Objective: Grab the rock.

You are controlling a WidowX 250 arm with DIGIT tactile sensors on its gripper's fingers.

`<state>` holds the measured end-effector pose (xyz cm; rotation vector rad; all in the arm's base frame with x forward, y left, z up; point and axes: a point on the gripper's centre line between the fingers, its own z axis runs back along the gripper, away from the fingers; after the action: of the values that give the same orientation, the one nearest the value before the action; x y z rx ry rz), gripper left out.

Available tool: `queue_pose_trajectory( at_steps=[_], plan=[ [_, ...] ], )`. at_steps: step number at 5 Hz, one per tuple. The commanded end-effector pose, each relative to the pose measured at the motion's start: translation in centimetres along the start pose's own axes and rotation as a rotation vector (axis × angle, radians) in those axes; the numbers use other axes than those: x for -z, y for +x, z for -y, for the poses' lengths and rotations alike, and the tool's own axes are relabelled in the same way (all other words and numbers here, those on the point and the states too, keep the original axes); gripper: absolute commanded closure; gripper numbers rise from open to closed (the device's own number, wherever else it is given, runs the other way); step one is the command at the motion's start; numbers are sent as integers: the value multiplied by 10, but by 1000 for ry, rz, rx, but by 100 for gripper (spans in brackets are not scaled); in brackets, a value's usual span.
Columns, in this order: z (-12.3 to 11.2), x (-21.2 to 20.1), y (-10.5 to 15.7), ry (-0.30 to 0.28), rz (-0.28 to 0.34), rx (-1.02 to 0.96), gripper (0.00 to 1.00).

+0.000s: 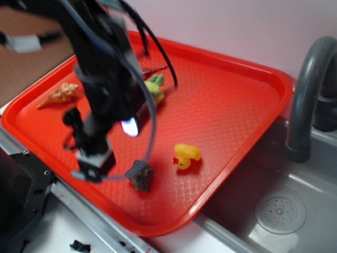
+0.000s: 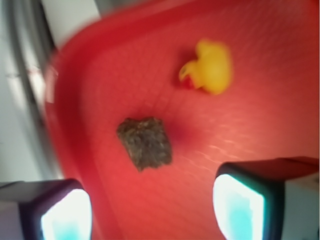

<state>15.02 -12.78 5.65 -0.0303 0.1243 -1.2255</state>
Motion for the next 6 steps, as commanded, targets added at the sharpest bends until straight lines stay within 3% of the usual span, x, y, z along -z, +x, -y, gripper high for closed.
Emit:
queue_pose_trajectory(
  at_steps=[1, 2, 3, 4, 5, 6],
  plan=[
    [1, 38, 11, 24, -43, -41, 0],
    [3, 47, 16, 44, -74, -36, 0],
    [8, 45, 16, 47, -27, -28, 100],
    [12, 44, 16, 66, -41, -32, 100],
    [10, 29, 13, 48, -29, -181, 100],
    [1, -20, -1, 17, 56, -424, 100]
  ],
)
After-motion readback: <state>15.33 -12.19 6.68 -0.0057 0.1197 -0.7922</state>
